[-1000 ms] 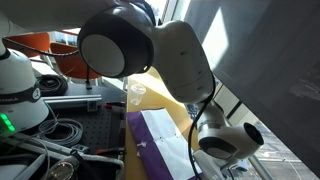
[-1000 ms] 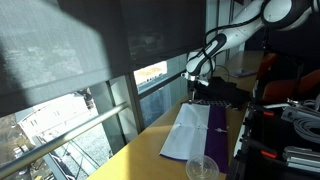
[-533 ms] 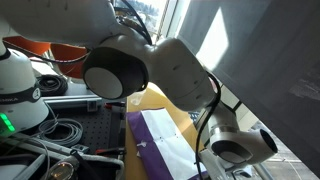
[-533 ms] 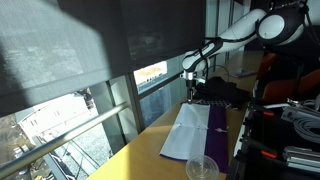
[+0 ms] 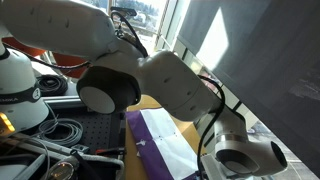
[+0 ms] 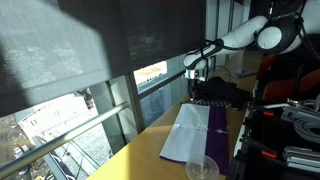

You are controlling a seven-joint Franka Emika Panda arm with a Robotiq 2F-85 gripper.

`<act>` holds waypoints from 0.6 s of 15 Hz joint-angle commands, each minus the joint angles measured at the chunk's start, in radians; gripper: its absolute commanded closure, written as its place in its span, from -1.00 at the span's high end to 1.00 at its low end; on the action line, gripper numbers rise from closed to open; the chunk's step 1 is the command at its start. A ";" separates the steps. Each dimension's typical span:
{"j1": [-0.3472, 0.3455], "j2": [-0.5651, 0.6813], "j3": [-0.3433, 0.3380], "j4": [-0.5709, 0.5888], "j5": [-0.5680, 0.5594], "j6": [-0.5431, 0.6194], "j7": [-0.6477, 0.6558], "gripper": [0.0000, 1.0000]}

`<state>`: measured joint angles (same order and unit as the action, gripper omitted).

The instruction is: Close the folder

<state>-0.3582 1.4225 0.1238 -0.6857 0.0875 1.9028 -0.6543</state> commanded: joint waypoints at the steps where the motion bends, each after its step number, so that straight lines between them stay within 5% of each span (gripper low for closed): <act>1: -0.012 0.070 0.011 0.126 0.040 -0.072 0.001 -1.00; 9: -0.033 0.031 0.037 0.128 0.044 -0.152 -0.004 -1.00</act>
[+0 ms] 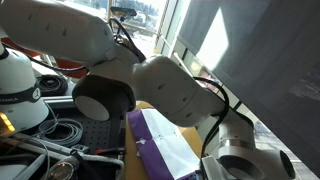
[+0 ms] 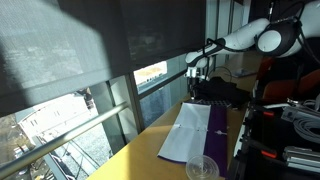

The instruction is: Close the folder

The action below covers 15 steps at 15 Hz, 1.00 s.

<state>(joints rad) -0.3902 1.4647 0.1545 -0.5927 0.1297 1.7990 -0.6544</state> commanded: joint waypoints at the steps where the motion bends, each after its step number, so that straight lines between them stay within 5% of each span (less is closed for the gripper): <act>1: 0.006 -0.022 -0.001 0.037 -0.008 -0.052 -0.006 -1.00; 12: 0.084 -0.202 -0.065 0.100 -0.175 -0.189 -0.121 -1.00; 14: 0.112 -0.166 -0.095 0.225 -0.165 -0.261 -0.153 -1.00; 15: 0.118 -0.217 -0.103 0.147 -0.165 -0.226 -0.163 -1.00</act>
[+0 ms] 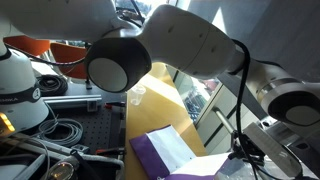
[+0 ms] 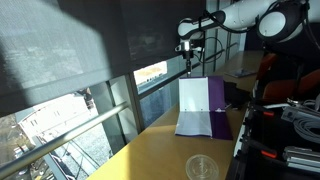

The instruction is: Close the folder

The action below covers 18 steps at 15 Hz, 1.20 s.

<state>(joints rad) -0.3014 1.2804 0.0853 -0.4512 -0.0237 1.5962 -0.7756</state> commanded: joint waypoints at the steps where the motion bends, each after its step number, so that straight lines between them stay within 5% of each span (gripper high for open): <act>1: 0.035 -0.035 -0.036 0.010 -0.007 -0.024 -0.056 -1.00; 9: 0.091 -0.022 -0.038 -0.002 0.002 0.010 -0.064 -1.00; 18: 0.230 0.008 -0.025 0.019 0.013 -0.005 0.033 -1.00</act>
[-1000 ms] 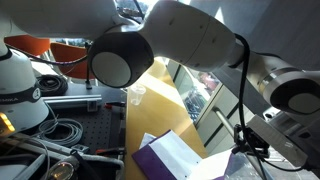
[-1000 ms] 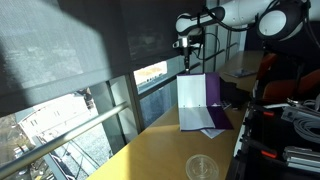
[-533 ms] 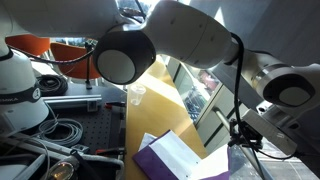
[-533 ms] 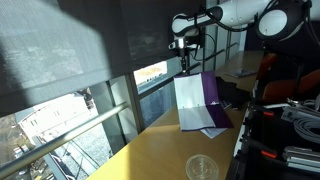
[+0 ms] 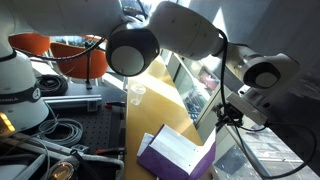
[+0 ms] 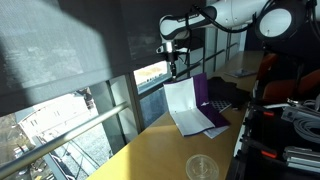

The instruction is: Close the folder

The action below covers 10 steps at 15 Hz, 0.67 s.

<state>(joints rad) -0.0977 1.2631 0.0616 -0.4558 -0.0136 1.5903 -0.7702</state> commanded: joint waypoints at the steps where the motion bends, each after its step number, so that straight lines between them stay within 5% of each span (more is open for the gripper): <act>1: 0.038 0.025 0.001 0.023 0.004 -0.004 0.037 -1.00; 10: 0.109 -0.020 0.012 -0.010 0.009 -0.065 0.147 -1.00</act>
<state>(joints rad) 0.0043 1.2790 0.0665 -0.4523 -0.0131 1.5658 -0.6629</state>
